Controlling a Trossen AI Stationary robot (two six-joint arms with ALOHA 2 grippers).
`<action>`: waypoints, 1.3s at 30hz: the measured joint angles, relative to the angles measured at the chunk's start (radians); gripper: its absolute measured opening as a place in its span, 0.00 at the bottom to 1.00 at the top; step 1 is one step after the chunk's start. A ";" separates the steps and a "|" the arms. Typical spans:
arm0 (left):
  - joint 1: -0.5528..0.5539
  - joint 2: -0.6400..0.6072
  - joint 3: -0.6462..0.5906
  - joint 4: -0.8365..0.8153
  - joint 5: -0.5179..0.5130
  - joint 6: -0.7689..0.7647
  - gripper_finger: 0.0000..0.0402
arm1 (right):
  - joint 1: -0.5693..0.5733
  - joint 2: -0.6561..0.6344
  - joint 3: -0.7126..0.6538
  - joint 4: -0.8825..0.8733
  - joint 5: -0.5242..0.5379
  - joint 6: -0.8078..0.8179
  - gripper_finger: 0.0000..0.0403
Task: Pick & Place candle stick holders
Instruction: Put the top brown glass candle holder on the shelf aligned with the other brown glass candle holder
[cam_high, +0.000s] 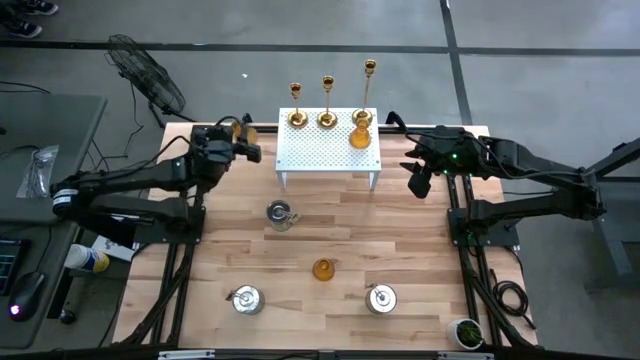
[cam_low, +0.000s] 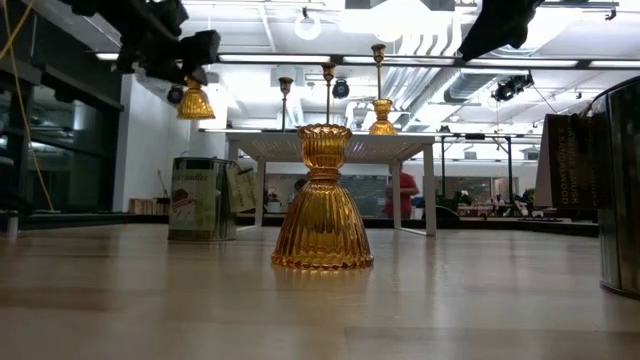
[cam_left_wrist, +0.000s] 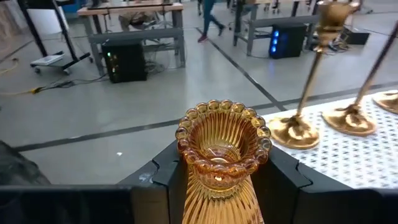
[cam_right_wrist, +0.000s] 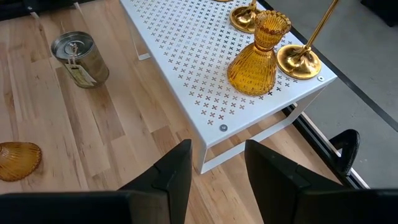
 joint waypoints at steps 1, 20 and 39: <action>0.000 0.009 0.010 -0.004 0.009 -0.001 0.34 | 0.000 0.000 0.000 0.000 0.000 0.000 0.35; 0.000 0.270 0.197 0.130 0.194 -0.002 0.34 | 0.000 0.000 0.000 0.000 0.000 0.000 0.35; -0.043 0.501 0.346 0.125 0.289 -0.054 0.34 | 0.000 0.000 0.000 0.000 0.000 0.000 0.35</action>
